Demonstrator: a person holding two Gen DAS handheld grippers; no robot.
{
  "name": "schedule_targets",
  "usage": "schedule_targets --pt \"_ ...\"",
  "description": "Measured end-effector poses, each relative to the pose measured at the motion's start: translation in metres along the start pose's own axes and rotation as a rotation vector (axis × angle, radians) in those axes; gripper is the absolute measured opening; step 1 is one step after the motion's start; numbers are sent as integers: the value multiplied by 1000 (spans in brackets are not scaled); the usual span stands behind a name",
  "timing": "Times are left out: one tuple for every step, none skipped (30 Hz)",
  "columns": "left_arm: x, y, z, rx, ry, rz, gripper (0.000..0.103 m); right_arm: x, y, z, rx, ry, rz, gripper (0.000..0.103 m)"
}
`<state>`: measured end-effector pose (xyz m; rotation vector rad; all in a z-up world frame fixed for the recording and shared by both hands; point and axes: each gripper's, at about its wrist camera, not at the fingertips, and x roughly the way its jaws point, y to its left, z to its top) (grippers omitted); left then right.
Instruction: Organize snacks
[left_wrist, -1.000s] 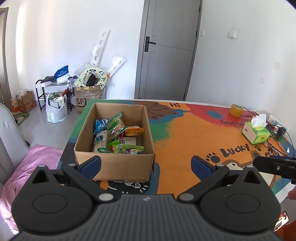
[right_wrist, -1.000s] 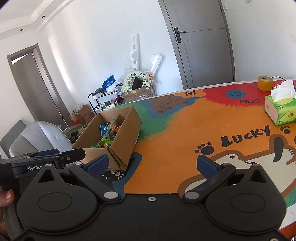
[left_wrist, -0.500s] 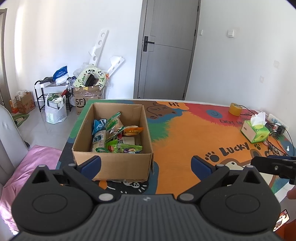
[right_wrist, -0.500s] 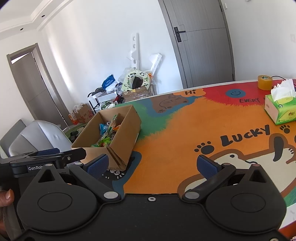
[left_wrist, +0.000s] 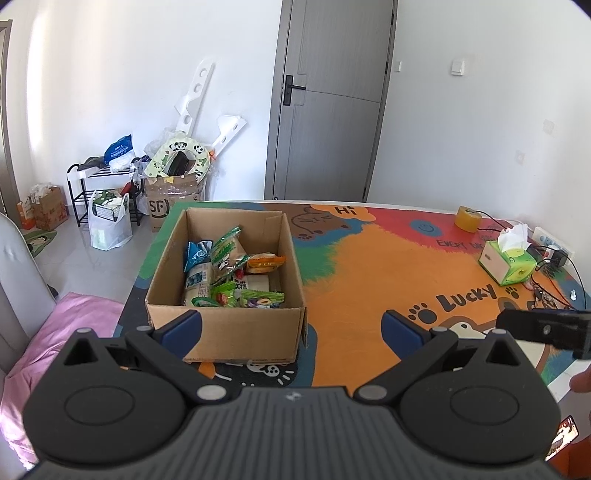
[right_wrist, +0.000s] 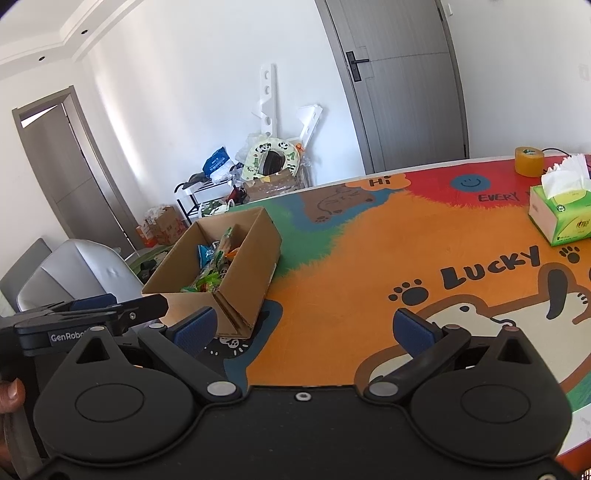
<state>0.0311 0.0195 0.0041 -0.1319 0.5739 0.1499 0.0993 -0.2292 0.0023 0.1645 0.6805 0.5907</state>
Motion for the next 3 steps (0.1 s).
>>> schedule_targets --pt "1 1 0 -5 2 0 103 -1 0 1 1 -5 -1 103" --pt "2 2 -1 -9 4 -3 103 -2 -1 1 2 -8 -4 103" --pt "3 3 -1 -11 8 -7 103 -2 -1 1 4 -10 -7 103"
